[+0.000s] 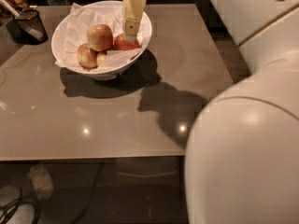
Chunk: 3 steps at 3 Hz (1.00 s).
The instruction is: Pick apple from white bowl
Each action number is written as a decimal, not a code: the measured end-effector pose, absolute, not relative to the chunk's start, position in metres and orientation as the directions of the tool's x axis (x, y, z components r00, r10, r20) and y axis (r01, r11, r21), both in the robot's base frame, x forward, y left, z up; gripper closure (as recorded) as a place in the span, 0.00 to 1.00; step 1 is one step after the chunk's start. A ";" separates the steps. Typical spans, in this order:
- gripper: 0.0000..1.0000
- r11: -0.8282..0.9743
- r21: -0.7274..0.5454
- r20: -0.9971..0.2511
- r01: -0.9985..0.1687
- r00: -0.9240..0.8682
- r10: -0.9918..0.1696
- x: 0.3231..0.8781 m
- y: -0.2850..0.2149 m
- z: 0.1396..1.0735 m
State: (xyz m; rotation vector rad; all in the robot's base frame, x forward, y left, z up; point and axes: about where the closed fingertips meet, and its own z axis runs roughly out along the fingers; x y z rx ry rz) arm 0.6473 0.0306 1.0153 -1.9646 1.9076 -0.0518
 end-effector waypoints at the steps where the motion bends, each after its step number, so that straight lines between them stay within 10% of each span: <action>1: 0.00 0.016 -0.334 -0.268 -0.943 0.078 -0.960 0.656 0.040 1.020; 3: 0.16 0.029 -0.356 -0.295 -0.934 0.083 -0.952 0.670 0.054 1.020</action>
Offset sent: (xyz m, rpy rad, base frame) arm 0.0057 0.0087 0.0054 0.0133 -0.0547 0.0040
